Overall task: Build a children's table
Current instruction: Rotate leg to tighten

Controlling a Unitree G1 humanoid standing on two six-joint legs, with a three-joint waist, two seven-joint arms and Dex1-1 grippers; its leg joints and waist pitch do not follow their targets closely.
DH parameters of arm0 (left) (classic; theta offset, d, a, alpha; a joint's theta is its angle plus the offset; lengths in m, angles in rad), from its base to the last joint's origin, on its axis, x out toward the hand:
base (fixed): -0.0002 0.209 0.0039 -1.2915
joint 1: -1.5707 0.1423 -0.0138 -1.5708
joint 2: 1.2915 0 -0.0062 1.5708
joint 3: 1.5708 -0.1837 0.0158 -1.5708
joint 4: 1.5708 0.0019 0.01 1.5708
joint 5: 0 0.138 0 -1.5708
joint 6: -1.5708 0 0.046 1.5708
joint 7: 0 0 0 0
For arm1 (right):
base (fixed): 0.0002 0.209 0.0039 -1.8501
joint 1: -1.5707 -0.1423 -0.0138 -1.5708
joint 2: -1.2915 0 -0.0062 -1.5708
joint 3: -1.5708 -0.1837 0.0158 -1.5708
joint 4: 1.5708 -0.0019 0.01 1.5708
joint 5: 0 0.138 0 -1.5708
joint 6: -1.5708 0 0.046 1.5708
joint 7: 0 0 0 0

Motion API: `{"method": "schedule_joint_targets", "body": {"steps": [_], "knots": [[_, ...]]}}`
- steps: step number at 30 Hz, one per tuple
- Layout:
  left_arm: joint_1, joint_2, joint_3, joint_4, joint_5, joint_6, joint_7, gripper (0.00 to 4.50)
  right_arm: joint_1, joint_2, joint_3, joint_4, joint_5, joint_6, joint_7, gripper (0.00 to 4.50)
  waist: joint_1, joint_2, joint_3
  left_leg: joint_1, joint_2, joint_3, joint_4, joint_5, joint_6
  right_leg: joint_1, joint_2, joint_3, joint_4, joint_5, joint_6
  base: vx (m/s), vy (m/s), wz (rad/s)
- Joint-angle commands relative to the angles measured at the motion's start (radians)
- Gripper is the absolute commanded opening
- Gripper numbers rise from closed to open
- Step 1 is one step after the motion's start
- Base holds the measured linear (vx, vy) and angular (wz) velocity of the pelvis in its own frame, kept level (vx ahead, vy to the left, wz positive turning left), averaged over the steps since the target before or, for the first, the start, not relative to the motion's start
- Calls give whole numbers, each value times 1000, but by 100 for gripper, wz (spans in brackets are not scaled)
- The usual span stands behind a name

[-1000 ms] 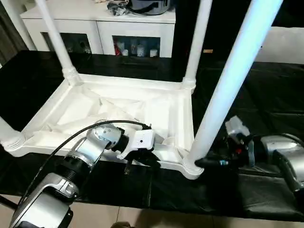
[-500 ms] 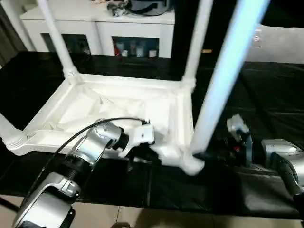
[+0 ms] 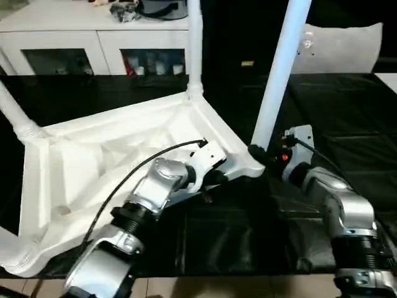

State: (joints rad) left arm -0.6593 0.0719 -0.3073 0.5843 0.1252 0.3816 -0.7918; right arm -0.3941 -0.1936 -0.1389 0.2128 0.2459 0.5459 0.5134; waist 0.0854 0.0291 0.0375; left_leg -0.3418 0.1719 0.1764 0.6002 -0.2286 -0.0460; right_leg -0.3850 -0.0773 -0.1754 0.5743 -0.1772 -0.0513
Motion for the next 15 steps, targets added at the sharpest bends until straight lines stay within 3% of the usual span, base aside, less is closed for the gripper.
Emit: {"method": "schedule_joint_targets", "body": {"steps": [1,5,6,11,15], "knots": [[-16,-52,-26,-26,-6,-11,6,0,-1,57,77,-7,41,32,42,295,6,-15,-62,-8,69,-31,-61,-15,100,62,-108,78,-82,-268,-46,0,0,0],[-8,-22,-44,-32,-1,-60,-23,0,12,22,73,-23,45,18,84,319,7,-15,-61,-6,67,-28,-62,-39,92,63,-109,81,-87,-294,-40,0,0,0],[-3,-8,-46,-35,-3,-68,-39,0,16,-1,72,-26,50,11,109,332,9,-8,-61,-6,67,-30,-62,-38,92,63,-109,81,-86,-293,-39,0,0,0],[20,72,-70,-47,2,-134,-129,0,33,-136,70,-19,57,-27,263,368,12,-12,-64,-9,69,-30,-58,-21,112,65,-107,82,-76,-232,-48,0,0,0],[31,123,-82,-48,6,-174,-199,0,48,-232,83,-22,52,-55,401,398,19,-13,-61,-9,67,-28,-58,-37,117,66,-107,79,-82,-268,-43,0,0,0]]}}
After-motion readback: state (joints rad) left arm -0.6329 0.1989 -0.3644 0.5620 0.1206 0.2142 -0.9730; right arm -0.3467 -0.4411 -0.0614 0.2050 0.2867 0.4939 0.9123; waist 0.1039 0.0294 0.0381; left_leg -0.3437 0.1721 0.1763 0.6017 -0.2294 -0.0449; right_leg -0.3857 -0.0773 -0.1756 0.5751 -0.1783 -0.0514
